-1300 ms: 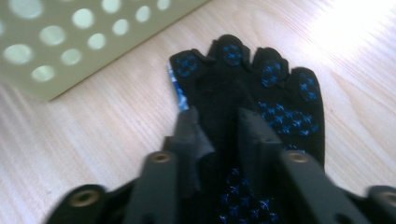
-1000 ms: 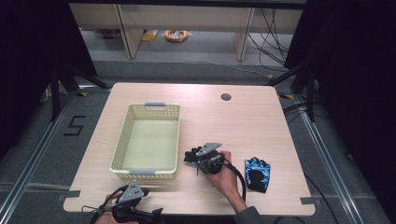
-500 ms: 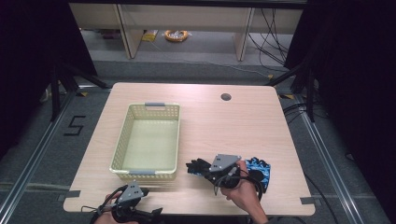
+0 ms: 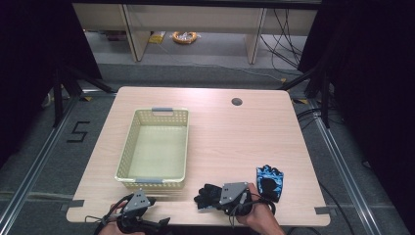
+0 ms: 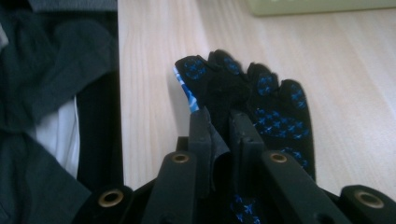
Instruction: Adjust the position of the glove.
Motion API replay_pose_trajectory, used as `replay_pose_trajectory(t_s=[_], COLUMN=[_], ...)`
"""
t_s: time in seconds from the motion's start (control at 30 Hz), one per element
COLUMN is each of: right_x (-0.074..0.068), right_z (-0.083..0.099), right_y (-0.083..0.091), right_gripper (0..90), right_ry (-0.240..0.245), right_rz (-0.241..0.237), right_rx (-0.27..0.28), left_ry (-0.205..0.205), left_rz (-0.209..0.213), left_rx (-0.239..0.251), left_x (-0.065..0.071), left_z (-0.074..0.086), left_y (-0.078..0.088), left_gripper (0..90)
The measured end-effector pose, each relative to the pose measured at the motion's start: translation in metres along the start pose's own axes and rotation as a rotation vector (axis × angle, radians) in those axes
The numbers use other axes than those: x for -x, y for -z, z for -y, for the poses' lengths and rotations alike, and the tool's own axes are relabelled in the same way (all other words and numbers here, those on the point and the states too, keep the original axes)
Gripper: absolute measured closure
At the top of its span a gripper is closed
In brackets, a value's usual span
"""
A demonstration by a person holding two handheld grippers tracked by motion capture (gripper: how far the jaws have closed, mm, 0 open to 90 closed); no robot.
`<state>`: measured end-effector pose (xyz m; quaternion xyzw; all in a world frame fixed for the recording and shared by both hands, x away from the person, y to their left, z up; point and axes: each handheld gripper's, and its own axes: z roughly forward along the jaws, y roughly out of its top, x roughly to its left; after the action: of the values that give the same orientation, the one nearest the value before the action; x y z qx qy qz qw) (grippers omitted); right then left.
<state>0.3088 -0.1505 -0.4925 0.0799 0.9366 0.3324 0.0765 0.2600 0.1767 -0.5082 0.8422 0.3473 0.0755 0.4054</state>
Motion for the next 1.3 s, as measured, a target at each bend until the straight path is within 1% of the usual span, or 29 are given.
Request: replay_pose_trajectory(t_s=[0.07, 0.13, 0.17, 0.2, 0.23, 0.27, 0.3, 0.33, 0.37, 0.4, 0.43, 0.47, 0.5, 0.53, 0.57, 0.6, 0.63, 0.7, 0.73, 0.8, 0.83, 0.9, 0.93, 0.97, 1.1, 1.13, 1.2, 1.23, 1.3], right_x=[-0.001, -0.003, -0.003, -0.003, -0.003, -0.003, -0.003, -0.003, -0.004, -0.001, 0.001, 0.001, 0.004, 0.004, 0.009, 0.009, 0.010, 0.016, 0.016, 0.019, 0.021, 0.022, 0.024, 0.026, 0.030, 0.032, 0.034, 0.035, 0.037], right_z=[0.001, 0.004, 0.005, 0.005, 0.007, 0.007, 0.008, 0.008, 0.008, 0.008, 0.009, 0.009, 0.012, 0.012, 0.020, 0.020, 0.025, 0.045, 0.045, 0.057, 0.067, 0.070, 0.074, 0.079, 0.089, 0.093, 0.098, 0.100, 0.105], right_y=[-0.001, -0.002, -0.001, -0.001, 0.001, 0.001, 0.004, 0.004, 0.008, 0.012, 0.020, 0.020, 0.031, 0.031, 0.044, 0.044, 0.052, 0.072, 0.072, 0.082, 0.087, 0.089, 0.091, 0.093, 0.094, 0.094, 0.095, 0.096, 0.095], right_gripper=[80.1, 74.9, 71.8, 71.8, 62.6, 62.6, 52.1, 52.1, 49.1, 45.0, 39.5, 39.5, 38.3, 38.3, 40.0, 40.0, 43.6, 43.8, 43.8, 45.1, 46.3, 46.8, 46.9, 47.5, 49.5, 49.6, 49.7, 49.8, 50.4], right_ry=[0.015, 0.015, 0.011, 0.011, -0.019, -0.019, -0.084, -0.084, -0.137, -0.156, -0.226, -0.226, -0.315, -0.315, -0.441, -0.441, -0.505, -0.576, -0.576, -0.638, -0.646, -0.679, -0.684, -0.709, -0.749, -0.764, -0.788, -0.801, -0.839], right_rz=[0.000, 0.001, -0.002, -0.002, 0.004, 0.004, 0.035, 0.035, 0.062, 0.073, 0.121, 0.121, 0.193, 0.193, 0.291, 0.291, 0.337, 0.496, 0.496, 0.568, 0.597, 0.591, 0.602, 0.617, 0.627, 0.618, 0.632, 0.638, 0.630], right_rx=[-0.008, -0.013, -0.014, -0.014, -0.006, -0.006, 0.017, 0.017, 0.034, 0.056, 0.092, 0.092, 0.133, 0.133, 0.155, 0.155, 0.159, 0.104, 0.104, 0.102, 0.088, 0.088, 0.091, 0.078, 0.055, 0.056, 0.059, 0.048, 0.055], left_ry=[0.009, -0.015, 0.011, 0.011, 0.010, 0.010, 0.009, 0.008, -0.014, -0.004, 0.016, 0.016, -0.007, -0.002, 0.007, 0.007, 0.010, 0.009, 0.009, -0.003, 0.014, 0.012, -0.006, 0.024, 0.019, -0.019, -0.016, 0.005, -0.006], left_rz=[-0.008, -0.008, -0.010, -0.010, -0.011, -0.011, -0.010, -0.009, -0.009, -0.009, -0.011, -0.011, -0.004, -0.007, -0.005, -0.005, -0.016, -0.010, -0.010, -0.010, -0.002, -0.002, -0.002, -0.001, 0.000, -0.009, -0.009, 0.000, 0.000], left_rx=[-0.004, -0.006, -0.005, -0.005, -0.003, -0.003, -0.003, -0.004, -0.005, -0.004, 0.004, 0.004, 0.001, 0.008, 0.018, 0.018, 0.001, -0.001, -0.001, 0.003, 0.020, 0.020, 0.004, 0.012, 0.011, -0.001, -0.003, 0.019, 0.003], left_x=[0.000, -0.001, 0.000, 0.000, 0.000, 0.000, 0.000, 0.000, -0.001, 0.000, 0.001, 0.001, 0.000, 0.000, 0.001, 0.001, 0.000, 0.000, 0.000, 0.000, 0.002, 0.002, 0.001, 0.003, 0.003, 0.000, 0.000, 0.002, 0.002], left_z=[0.000, 0.000, 0.000, 0.000, 0.000, 0.000, 0.000, 0.000, -0.001, 0.000, 0.000, 0.000, 0.000, 0.000, 0.000, 0.000, 0.000, 0.000, 0.000, 0.000, 0.000, 0.000, -0.001, 0.000, 0.000, -0.001, -0.001, 0.000, -0.001], left_y=[0.000, 0.000, -0.001, -0.001, 0.000, 0.000, 0.000, 0.000, 0.000, 0.000, 0.000, 0.000, 0.001, 0.000, 0.000, 0.000, 0.000, 0.000, 0.000, -0.001, -0.002, -0.002, 0.000, -0.001, -0.001, 0.000, -0.001, -0.002, -0.001], left_gripper=[17.1, 17.1, 17.1, 17.1, 17.1, 17.1, 17.1, 17.1, 17.1, 17.1, 17.1, 17.1, 17.1, 17.1, 17.1, 17.1, 17.1, 17.1, 17.1, 17.1, 17.1, 17.1, 17.1, 17.1, 17.1, 17.1, 17.1, 17.1, 17.1])
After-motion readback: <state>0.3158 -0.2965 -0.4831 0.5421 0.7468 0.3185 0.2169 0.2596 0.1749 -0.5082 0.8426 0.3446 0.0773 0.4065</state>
